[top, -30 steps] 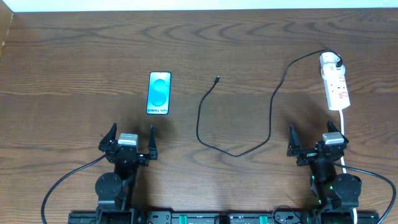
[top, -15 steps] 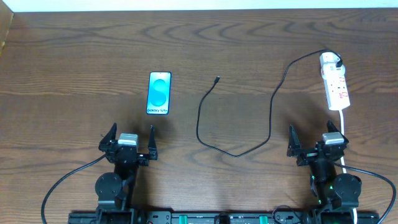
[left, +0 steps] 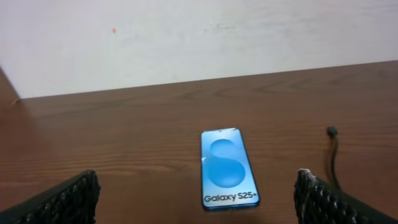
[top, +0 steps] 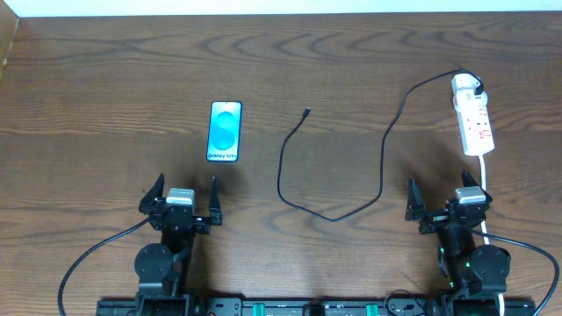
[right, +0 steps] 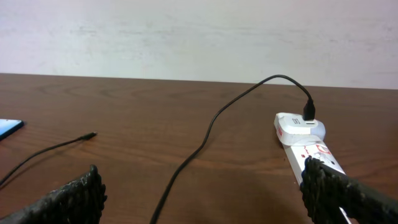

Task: Plug charger to phone and switch on socket

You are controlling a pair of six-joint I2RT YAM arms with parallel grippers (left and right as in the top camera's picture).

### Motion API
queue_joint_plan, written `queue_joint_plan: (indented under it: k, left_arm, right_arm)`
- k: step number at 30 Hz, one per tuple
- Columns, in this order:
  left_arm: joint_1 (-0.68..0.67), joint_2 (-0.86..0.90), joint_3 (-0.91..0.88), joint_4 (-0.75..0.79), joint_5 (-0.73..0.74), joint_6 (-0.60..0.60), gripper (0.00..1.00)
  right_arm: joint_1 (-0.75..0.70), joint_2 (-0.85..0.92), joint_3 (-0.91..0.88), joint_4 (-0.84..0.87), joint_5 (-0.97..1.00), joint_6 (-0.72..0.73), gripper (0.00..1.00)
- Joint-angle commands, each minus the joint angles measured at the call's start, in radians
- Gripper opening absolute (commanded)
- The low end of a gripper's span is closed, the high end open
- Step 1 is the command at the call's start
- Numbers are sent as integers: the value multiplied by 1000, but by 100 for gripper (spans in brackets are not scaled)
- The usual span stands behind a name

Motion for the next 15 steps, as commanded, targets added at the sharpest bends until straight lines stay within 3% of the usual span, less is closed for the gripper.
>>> queue_joint_plan:
  k: [1, 9, 15]
  left_arm:
    - [5, -5, -18, -20, -48, 18, 99]
    - [5, 6, -3, -18, -46, 10, 99]
    - [5, 111, 68, -18, -42, 9, 99]
  right_arm:
    - [10, -4, -2, -4, 5, -8, 99]
    - [10, -4, -2, -4, 5, -8, 99]
    - [10, -4, -2, -4, 5, -8, 99]
